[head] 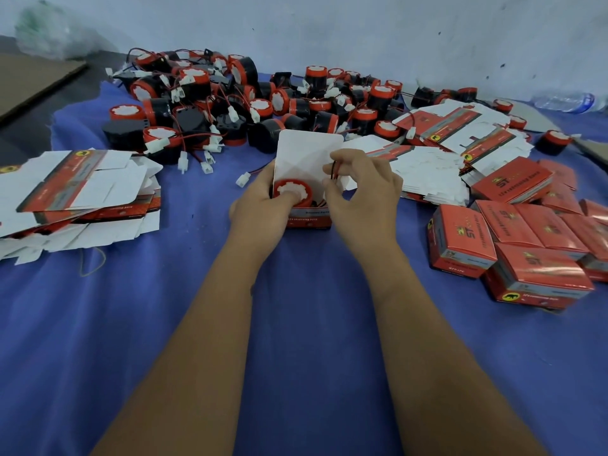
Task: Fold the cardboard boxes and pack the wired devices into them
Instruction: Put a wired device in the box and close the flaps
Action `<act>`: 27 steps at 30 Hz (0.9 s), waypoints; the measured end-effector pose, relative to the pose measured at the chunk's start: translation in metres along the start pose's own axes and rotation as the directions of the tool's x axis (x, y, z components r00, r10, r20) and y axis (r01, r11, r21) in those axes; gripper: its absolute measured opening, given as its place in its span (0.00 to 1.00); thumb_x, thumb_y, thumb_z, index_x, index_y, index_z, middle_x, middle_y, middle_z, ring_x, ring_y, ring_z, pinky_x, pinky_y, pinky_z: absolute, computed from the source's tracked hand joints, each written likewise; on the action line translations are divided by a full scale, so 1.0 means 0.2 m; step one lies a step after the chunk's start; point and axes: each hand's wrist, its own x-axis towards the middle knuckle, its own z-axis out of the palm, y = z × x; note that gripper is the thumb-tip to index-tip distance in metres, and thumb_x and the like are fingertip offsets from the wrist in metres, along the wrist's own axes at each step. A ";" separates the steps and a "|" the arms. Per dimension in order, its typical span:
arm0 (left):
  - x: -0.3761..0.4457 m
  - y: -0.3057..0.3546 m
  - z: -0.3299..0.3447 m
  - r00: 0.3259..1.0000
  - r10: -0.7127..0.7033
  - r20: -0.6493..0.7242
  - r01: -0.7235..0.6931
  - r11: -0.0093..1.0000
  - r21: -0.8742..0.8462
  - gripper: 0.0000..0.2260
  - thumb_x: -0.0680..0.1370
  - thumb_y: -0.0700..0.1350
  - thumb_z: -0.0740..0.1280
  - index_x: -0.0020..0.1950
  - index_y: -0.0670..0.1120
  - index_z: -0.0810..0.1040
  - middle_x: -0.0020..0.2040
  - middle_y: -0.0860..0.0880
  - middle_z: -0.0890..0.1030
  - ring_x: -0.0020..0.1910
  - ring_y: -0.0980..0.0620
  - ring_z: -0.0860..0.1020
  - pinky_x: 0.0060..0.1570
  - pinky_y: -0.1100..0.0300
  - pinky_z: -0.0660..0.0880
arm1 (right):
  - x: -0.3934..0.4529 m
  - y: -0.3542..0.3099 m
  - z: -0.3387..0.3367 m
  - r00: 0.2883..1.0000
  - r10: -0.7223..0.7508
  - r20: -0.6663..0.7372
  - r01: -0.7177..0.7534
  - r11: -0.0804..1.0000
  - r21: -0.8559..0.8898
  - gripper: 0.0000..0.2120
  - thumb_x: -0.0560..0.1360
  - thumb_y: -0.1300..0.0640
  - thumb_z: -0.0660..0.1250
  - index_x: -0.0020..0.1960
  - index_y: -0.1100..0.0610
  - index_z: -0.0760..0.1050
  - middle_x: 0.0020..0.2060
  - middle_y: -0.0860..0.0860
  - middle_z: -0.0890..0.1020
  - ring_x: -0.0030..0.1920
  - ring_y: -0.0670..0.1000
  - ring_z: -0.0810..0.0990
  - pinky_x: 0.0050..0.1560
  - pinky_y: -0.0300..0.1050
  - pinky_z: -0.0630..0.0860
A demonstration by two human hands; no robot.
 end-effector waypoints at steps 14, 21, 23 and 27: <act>-0.01 -0.01 0.01 0.999 0.044 0.001 -0.044 0.998 0.049 0.20 0.71 0.57 0.63 0.63 0.64 0.75 0.54 0.61 0.81 0.60 0.52 0.78 0.66 0.48 0.72 | -0.01 -0.04 0.03 0.969 -0.229 -0.091 0.220 0.971 -0.097 0.13 0.74 0.56 0.71 0.58 0.52 0.82 0.44 0.46 0.82 0.54 0.53 0.76 0.58 0.41 0.58; -0.02 -0.01 0.00 0.997 0.069 0.026 -0.071 0.995 0.066 0.20 0.74 0.55 0.63 0.66 0.65 0.74 0.56 0.61 0.82 0.61 0.55 0.77 0.67 0.49 0.71 | 0.03 -0.01 0.06 0.987 -0.158 0.001 0.156 0.969 -0.192 0.16 0.76 0.44 0.66 0.62 0.48 0.74 0.54 0.48 0.80 0.63 0.49 0.70 0.62 0.38 0.53; -0.02 -0.01 0.00 0.998 0.062 0.023 -0.063 0.995 0.074 0.20 0.73 0.56 0.63 0.65 0.65 0.74 0.55 0.61 0.82 0.61 0.55 0.77 0.67 0.50 0.71 | 0.03 0.00 0.05 0.986 -0.166 -0.025 0.158 0.967 -0.201 0.13 0.75 0.46 0.69 0.56 0.49 0.77 0.50 0.48 0.80 0.61 0.52 0.71 0.58 0.38 0.54; -0.02 -0.02 0.01 0.998 0.061 -0.005 -0.060 0.991 0.116 0.15 0.76 0.55 0.64 0.62 0.68 0.73 0.53 0.63 0.81 0.59 0.56 0.77 0.67 0.50 0.70 | 0.02 0.01 0.04 0.963 -0.241 -0.117 0.209 0.950 -0.234 0.09 0.70 0.52 0.74 0.48 0.54 0.83 0.43 0.51 0.79 0.51 0.56 0.74 0.53 0.44 0.61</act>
